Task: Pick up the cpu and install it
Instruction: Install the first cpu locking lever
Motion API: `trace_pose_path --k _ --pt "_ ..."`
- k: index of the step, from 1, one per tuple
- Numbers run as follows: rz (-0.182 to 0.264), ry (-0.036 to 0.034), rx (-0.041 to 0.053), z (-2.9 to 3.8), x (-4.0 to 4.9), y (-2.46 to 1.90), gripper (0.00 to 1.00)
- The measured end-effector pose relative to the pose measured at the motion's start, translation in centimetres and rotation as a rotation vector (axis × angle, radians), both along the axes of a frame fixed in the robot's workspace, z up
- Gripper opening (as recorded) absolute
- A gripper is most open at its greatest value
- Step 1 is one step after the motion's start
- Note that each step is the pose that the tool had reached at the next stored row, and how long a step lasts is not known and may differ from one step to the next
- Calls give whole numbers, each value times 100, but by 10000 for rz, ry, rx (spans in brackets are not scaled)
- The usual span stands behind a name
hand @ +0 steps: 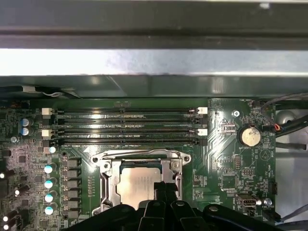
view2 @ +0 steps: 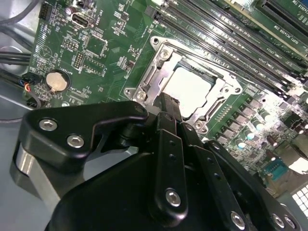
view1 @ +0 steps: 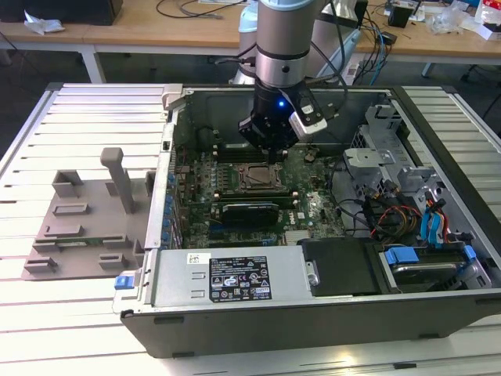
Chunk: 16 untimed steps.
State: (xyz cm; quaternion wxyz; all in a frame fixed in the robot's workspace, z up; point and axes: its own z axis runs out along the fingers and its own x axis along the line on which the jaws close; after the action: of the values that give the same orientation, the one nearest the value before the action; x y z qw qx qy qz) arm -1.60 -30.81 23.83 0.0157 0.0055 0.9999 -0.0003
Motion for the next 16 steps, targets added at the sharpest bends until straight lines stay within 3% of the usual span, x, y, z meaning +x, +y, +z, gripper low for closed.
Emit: trace_pose_path --k 16 --pt "0 1 -54 139 0 0 11"
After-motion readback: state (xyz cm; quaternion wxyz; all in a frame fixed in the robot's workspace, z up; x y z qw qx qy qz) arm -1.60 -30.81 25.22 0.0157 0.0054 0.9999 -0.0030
